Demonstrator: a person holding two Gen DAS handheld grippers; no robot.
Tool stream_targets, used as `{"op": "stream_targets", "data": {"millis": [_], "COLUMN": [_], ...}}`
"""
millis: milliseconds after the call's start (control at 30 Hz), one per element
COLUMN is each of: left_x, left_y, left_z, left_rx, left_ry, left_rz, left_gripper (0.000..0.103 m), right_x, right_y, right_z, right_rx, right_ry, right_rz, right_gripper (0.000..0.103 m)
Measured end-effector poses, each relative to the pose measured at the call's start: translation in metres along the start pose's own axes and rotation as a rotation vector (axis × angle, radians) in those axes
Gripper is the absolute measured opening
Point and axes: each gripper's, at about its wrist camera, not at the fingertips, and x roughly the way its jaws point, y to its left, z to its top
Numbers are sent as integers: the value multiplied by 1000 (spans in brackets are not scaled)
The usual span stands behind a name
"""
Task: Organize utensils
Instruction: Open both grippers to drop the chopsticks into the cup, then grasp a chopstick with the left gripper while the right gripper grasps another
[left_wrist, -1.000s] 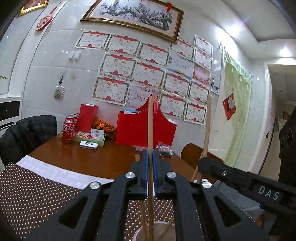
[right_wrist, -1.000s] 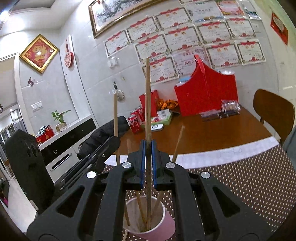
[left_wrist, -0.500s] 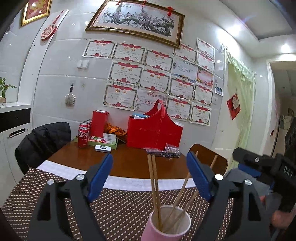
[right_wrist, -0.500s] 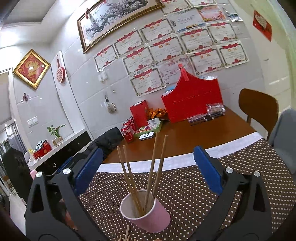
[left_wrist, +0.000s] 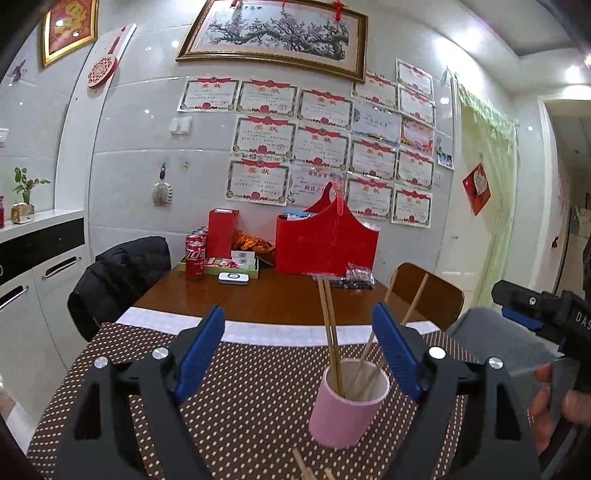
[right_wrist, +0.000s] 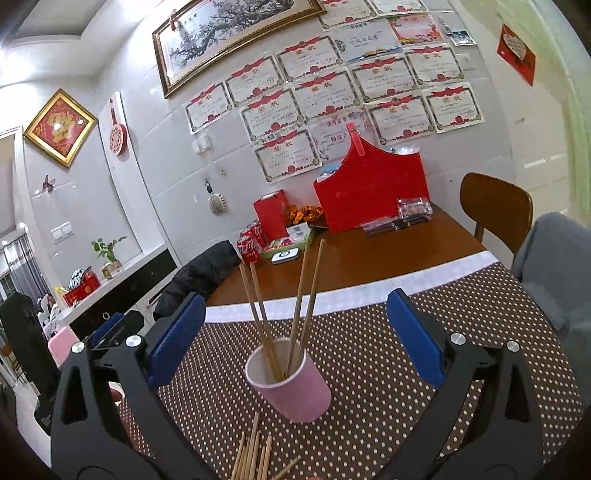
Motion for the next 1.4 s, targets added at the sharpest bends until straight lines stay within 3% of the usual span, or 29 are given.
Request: {"op": "stream_targets", "data": {"millis": [433,967,1400], "left_x": [-44,-39,-31], "left_y": [4,-15,-39], "left_z": [-30,-117,-167], "left_rx": [54,187,283], "left_ry": [108,455,629], "left_rz": [14,-88,-140], "left_gripper": [80,80,80], "right_x": [-39,-55,-46], "right_y": [4,-11,-22], "right_z": [-38,-90,-121], "right_rx": [-11,18,43], "right_ry": [104,236,332], "right_rz": [-39,-60,-67], "right_gripper": [97,97,97]}}
